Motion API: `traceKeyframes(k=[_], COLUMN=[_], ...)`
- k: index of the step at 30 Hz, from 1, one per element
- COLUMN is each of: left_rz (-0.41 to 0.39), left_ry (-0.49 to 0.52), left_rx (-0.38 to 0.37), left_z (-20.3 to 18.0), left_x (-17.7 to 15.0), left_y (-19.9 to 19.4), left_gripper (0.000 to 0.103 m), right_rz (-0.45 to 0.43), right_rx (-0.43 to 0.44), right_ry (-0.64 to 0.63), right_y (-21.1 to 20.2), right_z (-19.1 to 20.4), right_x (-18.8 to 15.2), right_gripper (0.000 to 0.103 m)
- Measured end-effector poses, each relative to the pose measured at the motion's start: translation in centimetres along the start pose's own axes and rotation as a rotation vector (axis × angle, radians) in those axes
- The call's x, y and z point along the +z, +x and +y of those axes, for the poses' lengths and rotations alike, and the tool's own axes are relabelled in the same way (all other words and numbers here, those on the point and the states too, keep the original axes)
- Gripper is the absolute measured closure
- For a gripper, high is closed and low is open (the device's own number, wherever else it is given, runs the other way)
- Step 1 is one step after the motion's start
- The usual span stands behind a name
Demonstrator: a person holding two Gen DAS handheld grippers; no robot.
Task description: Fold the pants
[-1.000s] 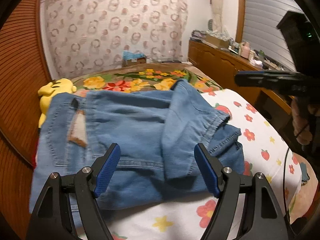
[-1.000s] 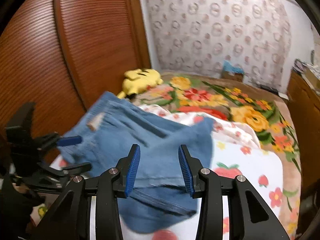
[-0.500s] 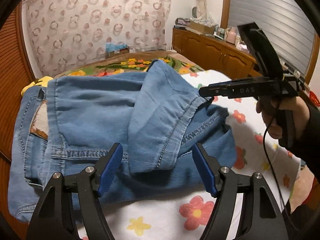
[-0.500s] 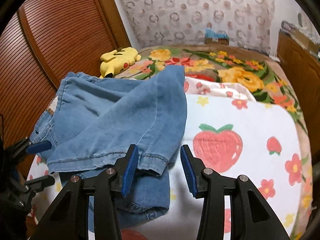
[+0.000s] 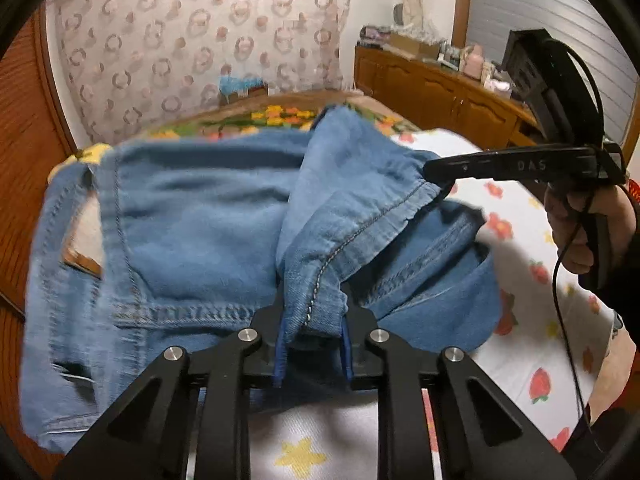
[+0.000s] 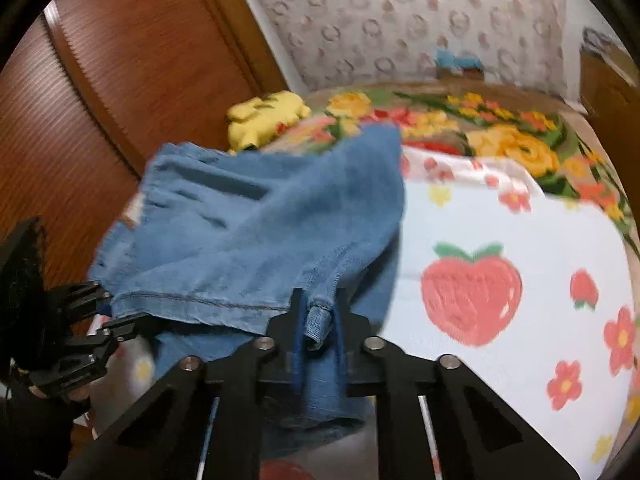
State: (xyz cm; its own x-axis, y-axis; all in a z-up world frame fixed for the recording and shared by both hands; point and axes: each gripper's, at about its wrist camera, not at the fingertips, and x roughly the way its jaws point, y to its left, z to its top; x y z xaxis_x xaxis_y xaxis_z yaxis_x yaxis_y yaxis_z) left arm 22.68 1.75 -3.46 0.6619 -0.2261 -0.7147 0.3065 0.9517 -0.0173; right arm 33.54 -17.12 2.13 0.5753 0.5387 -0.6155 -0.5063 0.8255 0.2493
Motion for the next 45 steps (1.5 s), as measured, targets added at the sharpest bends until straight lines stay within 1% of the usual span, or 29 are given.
traceKeyframes(k=[4, 7, 11, 14, 16, 20, 22, 23, 24, 26, 28, 30, 34, 37, 39, 42, 43, 45], left_rz=[-0.064, -0.103, -0.139, -0.139, -0.123, -0.069, -0.045, -0.038, -0.032, -0.027, -0.034, -0.049, -0.078, -0.094, -0.097, -0.102, -0.101, -0.093], left_ry=[-0.008, -0.041, -0.083, -0.108, -0.136, -0.196, -0.216, -0.225, -0.231, -0.235, -0.239, -0.252, -0.242, -0.227, -0.217, -0.204, -0.202, -0.209], left_rx=[-0.018, -0.043, -0.048, -0.029, -0.020, 0.003, 0.002, 0.004, 0.005, 0.015, 0.041, 0.056, 0.069, 0.085, 0.082, 0.081, 0.077, 0.074], left_z=[0.0, 0.6, 1.6, 2.4, 3.4, 5.0, 5.4, 5.6, 5.8, 6.1, 6.4, 7.2, 7.9, 8.0, 8.0, 7.8, 7.7, 7.8], left_x=[0.5, 0.6, 0.0, -0.8, -1.6, -3.4, -4.1, -4.3, -4.4, -4.5, -4.5, -4.3, -3.4, -2.5, -1.5, -0.7, -0.4, -0.3], left_y=[-2.6, -4.5, -6.7, -7.3, -7.2, -5.9, -5.3, -5.1, -4.9, -4.9, -5.3, -5.8, -6.2, -6.0, -5.6, -5.0, -4.8, -4.2], left_gripper=[0.083, 0.083, 0.083, 0.083, 0.083, 0.083, 0.082, 0.082, 0.082, 0.077, 0.071, 0.053, 0.049, 0.048, 0.048, 0.046, 0.044, 0.030], right_rz=[-0.082, -0.133, -0.169, -0.171, -0.156, -0.109, -0.086, -0.075, -0.062, -0.044, -0.054, -0.072, -0.113, -0.111, -0.090, -0.017, 0.015, 0.066], right_rx=[0.010, 0.035, 0.069, 0.104, 0.119, 0.155, 0.152, 0.147, 0.151, 0.139, 0.124, 0.117, 0.066, 0.009, -0.026, -0.076, -0.077, -0.108], right_ry=[-0.064, -0.123, -0.206, -0.274, -0.308, -0.343, -0.366, -0.369, -0.366, -0.358, -0.349, -0.338, -0.327, -0.302, -0.271, -0.223, -0.212, -0.196], right_y=[-2.4, -4.2, -4.7, -3.5, -1.4, 1.6, 3.5, 4.3, 5.0, 6.0, 5.1, 4.4, 1.6, -0.1, -0.2, 1.0, 1.6, 2.7], right_z=[1.8, 4.1, 7.3, 10.0, 11.5, 13.2, 14.0, 13.9, 13.9, 14.0, 13.6, 13.1, 12.1, 9.9, 8.1, 5.8, 5.3, 4.5], right_x=[1.7, 3.5, 6.5, 8.0, 9.2, 10.3, 10.5, 11.0, 11.3, 11.7, 12.2, 12.3, 10.6, 8.8, 7.7, 6.1, 5.6, 4.0], right_gripper=[0.096, 0.097, 0.097, 0.097, 0.097, 0.097, 0.097, 0.096, 0.093, 0.073, 0.066, 0.065, 0.062, 0.056, 0.053, 0.052, 0.052, 0.052])
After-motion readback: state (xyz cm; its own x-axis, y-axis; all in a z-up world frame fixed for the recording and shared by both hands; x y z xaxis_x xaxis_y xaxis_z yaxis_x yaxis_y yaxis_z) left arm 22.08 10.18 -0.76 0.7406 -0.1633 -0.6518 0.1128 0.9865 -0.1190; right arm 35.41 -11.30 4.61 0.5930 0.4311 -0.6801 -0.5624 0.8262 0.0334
